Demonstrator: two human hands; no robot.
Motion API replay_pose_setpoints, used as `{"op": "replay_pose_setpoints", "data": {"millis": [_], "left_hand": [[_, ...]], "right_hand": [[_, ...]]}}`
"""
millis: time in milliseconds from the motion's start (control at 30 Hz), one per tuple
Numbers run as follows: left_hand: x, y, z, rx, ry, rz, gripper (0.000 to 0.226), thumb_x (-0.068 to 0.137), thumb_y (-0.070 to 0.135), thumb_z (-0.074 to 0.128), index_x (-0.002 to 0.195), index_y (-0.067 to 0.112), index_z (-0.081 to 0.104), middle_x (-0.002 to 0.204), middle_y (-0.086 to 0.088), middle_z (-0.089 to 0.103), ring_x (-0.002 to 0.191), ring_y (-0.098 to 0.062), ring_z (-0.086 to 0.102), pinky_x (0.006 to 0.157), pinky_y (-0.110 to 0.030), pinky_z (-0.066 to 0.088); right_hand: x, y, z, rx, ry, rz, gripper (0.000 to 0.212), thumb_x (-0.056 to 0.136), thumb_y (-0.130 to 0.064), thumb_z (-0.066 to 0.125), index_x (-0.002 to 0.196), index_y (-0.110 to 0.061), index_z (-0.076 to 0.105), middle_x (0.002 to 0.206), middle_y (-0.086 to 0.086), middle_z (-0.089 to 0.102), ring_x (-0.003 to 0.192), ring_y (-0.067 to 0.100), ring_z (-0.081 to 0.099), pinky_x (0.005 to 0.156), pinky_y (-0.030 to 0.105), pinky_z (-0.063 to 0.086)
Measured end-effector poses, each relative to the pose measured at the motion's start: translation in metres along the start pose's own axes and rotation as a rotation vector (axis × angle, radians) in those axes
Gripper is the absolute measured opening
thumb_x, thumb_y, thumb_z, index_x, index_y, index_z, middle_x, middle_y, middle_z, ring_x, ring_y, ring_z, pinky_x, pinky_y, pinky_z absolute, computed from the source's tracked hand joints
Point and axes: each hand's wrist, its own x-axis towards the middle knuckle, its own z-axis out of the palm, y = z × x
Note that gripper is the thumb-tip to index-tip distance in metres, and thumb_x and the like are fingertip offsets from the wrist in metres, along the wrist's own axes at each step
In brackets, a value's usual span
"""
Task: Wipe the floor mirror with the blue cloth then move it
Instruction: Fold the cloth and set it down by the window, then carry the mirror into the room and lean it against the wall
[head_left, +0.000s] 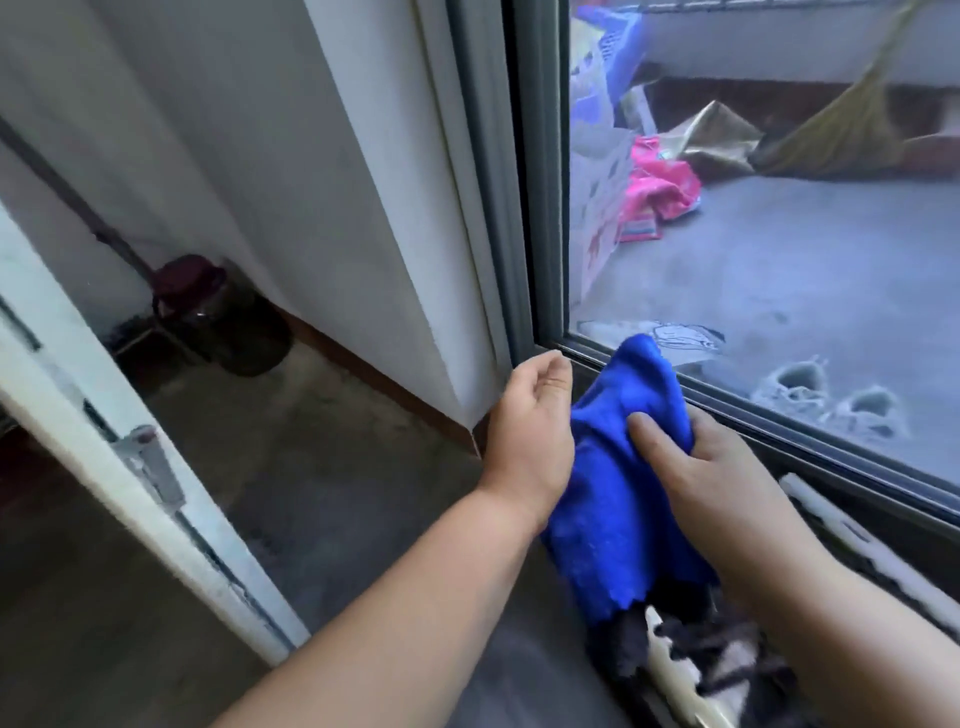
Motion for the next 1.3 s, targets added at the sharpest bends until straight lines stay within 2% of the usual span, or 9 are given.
{"op": "replay_pose_setpoints", "data": {"millis": [100,233,333,433,600,833,967,1167,1300], "left_hand": [[-0.011,-0.004,0.014,0.009,-0.042,-0.038,0.029,0.101,0.028,0.048,0.126,0.015,0.058,0.115,0.012,0.061,0.098,0.015,0.053,0.080,0.003,0.036],[-0.025,-0.002,0.011,0.075,-0.089,-0.066,0.026,0.101,0.028,0.049,0.124,0.020,0.058,0.107,0.022,0.060,0.088,0.027,0.052,0.080,0.001,0.038],[-0.036,0.011,0.002,0.121,-0.095,-0.088,0.026,0.100,0.028,0.050,0.124,0.021,0.058,0.113,0.015,0.062,0.100,0.012,0.055,0.088,-0.011,0.039],[-0.047,0.033,-0.008,0.154,-0.113,-0.099,0.026,0.100,0.027,0.050,0.125,0.022,0.057,0.123,0.007,0.060,0.113,-0.002,0.055,0.092,-0.014,0.039],[-0.059,0.081,-0.020,0.194,-0.143,-0.107,0.028,0.099,0.028,0.051,0.127,0.023,0.056,0.132,0.003,0.057,0.122,-0.007,0.052,0.102,-0.021,0.039],[-0.067,0.179,-0.041,0.197,-0.137,-0.053,0.022,0.096,0.032,0.052,0.118,0.033,0.055,0.131,0.001,0.058,0.122,-0.010,0.053,0.108,-0.033,0.042],[-0.072,0.235,-0.063,0.203,-0.127,-0.007,0.030,0.094,0.033,0.053,0.123,0.027,0.056,0.128,0.000,0.059,0.119,-0.012,0.054,0.107,-0.035,0.043],[-0.083,0.327,-0.114,0.280,-0.063,0.064,0.034,0.098,0.026,0.053,0.132,0.023,0.054,0.132,0.001,0.056,0.123,-0.007,0.049,0.103,-0.020,0.037],[-0.096,0.380,-0.140,0.320,-0.007,0.126,0.036,0.099,0.026,0.052,0.134,0.022,0.053,0.135,0.002,0.053,0.125,-0.004,0.046,0.103,-0.019,0.036]], "right_hand": [[-0.016,0.018,-0.035,-0.082,0.067,0.112,0.022,0.097,-0.035,0.053,0.088,-0.017,0.064,0.080,-0.005,0.071,0.078,0.007,0.064,0.065,0.026,0.045],[-0.029,0.065,-0.060,-0.492,0.058,0.327,0.025,0.097,-0.037,0.051,0.084,-0.014,0.051,0.083,0.004,0.065,0.082,0.027,0.060,0.063,0.036,0.037],[-0.044,0.082,-0.069,-0.661,0.090,0.490,0.024,0.095,-0.030,0.055,0.105,-0.009,0.049,0.109,0.018,0.064,0.102,0.035,0.061,0.075,0.040,0.043],[-0.060,0.072,-0.074,-0.797,0.138,0.528,0.057,0.088,-0.026,0.065,0.135,-0.003,0.043,0.132,0.025,0.053,0.121,0.041,0.051,0.099,0.045,0.041],[-0.086,0.017,-0.069,-0.825,0.046,0.559,0.056,0.093,-0.030,0.056,0.141,-0.006,0.040,0.141,0.020,0.043,0.126,0.042,0.043,0.105,0.043,0.034],[-0.103,-0.089,-0.062,-0.738,-0.024,0.423,0.050,0.096,-0.032,0.050,0.141,-0.014,0.042,0.144,0.010,0.041,0.132,0.031,0.040,0.106,0.039,0.034],[-0.103,-0.156,-0.055,-0.692,-0.023,0.304,0.048,0.097,-0.034,0.052,0.141,-0.017,0.043,0.143,0.006,0.043,0.133,0.023,0.041,0.106,0.033,0.033],[-0.102,-0.279,-0.040,-0.617,-0.051,0.098,0.046,0.096,-0.038,0.052,0.138,-0.019,0.046,0.140,0.002,0.048,0.131,0.019,0.045,0.103,0.035,0.040],[-0.106,-0.350,-0.032,-0.561,-0.090,-0.044,0.044,0.096,-0.037,0.053,0.136,-0.019,0.049,0.138,0.001,0.052,0.128,0.017,0.049,0.102,0.034,0.041]]}}
